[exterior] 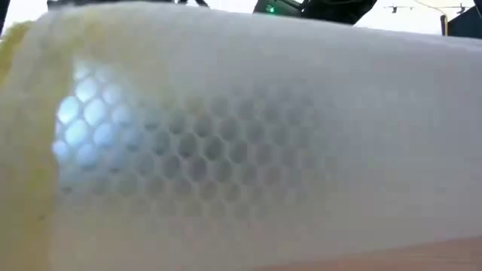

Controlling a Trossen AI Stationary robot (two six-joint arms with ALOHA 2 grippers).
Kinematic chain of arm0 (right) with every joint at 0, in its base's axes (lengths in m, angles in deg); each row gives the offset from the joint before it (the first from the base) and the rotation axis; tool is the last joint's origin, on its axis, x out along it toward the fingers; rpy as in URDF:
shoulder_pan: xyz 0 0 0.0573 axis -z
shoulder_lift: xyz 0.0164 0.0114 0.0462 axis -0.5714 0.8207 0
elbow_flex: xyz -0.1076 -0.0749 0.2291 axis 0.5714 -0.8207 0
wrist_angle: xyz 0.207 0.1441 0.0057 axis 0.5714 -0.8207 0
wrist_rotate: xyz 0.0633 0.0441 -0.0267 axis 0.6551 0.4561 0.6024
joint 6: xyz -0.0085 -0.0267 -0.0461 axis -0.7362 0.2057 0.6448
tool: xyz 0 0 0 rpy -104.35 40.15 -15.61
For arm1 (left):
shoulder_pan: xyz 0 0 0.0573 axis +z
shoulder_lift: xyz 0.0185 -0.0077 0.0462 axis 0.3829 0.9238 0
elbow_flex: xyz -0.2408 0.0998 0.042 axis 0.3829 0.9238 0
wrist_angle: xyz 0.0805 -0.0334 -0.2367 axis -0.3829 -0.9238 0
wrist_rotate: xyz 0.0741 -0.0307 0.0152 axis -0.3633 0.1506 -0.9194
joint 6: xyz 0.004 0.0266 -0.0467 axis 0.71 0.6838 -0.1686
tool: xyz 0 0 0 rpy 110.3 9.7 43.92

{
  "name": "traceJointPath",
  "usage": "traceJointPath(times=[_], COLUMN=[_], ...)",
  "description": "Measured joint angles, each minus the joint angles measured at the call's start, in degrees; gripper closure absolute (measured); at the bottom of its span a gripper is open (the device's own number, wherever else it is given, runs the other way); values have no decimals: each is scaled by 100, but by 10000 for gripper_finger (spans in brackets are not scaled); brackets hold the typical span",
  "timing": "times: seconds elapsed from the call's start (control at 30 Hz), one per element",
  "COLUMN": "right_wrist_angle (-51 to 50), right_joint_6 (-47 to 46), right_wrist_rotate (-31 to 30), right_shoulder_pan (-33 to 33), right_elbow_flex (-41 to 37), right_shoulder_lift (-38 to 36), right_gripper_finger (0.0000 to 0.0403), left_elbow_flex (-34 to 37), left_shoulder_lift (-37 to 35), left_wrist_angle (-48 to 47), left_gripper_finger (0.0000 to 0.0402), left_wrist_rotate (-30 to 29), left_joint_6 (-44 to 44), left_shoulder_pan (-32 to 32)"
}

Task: Unpack backpack
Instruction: Remove the white game card from the yellow zip bag

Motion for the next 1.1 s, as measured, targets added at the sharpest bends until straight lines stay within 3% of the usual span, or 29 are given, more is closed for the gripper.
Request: traceJointPath(times=[0.2, 0.4, 0.67, 0.83, 1.1], right_wrist_angle=[-25, 24, -279, -770, -1014], right_joint_6=[7, 7, 2, -131, -153], right_wrist_rotate=[10, 22, 130, 28, -44], right_shoulder_pan=[5, 5, 0, -4, -11], right_elbow_flex=[-4, -2, 10, 42, 28], right_shoulder_lift=[2, 2, -16, -33, -48], right_gripper_finger=[403, 403, 403, 403, 403], left_elbow_flex=[-27, -27, -123, -153, -864], left_shoulder_lift=[293, 337, 356, 349, 338], left_wrist_angle=[54, 133, 80, 28, -1392], left_gripper_finger=[208, 222, 373, 374, 374], left_wrist_rotate=[-324, -1378, -1619, -1617, -1518], left_joint_6=[164, 319, 589, 528, 178], left_shoulder_pan=[50, 41, 72, 43, -212])
